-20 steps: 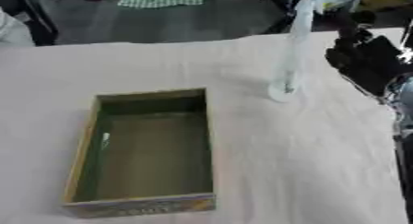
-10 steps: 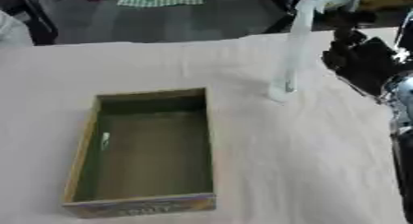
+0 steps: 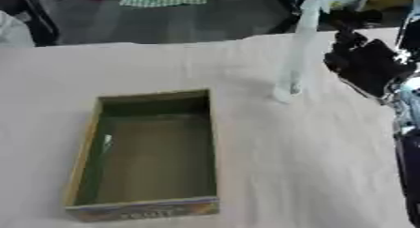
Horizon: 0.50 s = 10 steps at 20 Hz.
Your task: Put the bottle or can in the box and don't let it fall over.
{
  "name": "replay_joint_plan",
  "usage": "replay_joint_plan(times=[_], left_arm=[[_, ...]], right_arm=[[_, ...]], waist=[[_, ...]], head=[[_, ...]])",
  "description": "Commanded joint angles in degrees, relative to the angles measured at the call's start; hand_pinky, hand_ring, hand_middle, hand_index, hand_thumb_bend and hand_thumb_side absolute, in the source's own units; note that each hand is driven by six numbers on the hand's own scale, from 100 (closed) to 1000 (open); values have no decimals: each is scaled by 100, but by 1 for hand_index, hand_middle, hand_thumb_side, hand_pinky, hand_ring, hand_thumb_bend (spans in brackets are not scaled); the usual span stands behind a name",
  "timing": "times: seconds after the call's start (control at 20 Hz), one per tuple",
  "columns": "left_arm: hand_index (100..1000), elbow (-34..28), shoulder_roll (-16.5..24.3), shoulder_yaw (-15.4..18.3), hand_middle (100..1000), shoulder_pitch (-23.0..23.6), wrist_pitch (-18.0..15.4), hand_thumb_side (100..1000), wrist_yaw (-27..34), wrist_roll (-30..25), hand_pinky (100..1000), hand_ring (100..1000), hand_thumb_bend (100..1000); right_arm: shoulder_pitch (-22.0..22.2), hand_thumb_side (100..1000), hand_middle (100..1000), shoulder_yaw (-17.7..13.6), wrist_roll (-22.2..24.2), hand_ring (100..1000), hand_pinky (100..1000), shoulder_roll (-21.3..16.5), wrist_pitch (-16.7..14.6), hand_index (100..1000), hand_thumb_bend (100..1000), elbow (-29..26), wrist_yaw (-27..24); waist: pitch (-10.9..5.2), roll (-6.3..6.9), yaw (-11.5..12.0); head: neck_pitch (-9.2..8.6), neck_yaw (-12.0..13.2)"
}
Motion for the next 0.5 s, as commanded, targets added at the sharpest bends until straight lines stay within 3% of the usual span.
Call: replay_joint_plan(times=[0.05, 0.5], left_arm=[[765, -113, 84, 3, 984, -55, -5, 653, 6, -20, 823, 1000, 776], [764, -113, 77, -3, 984, -63, -5, 653, 12, -29, 824, 1000, 777]], right_arm=[[-117, 1000, 265, -2, 29, 100, 100, -80, 48, 1000, 625, 6, -48], [-250, 1000, 265, 43, 82, 100, 100, -53, 118, 1000, 627, 98, -90]], waist=[[-60, -3, 10], [-43, -4, 36]], head=[[-91, -6], [-121, -16]])
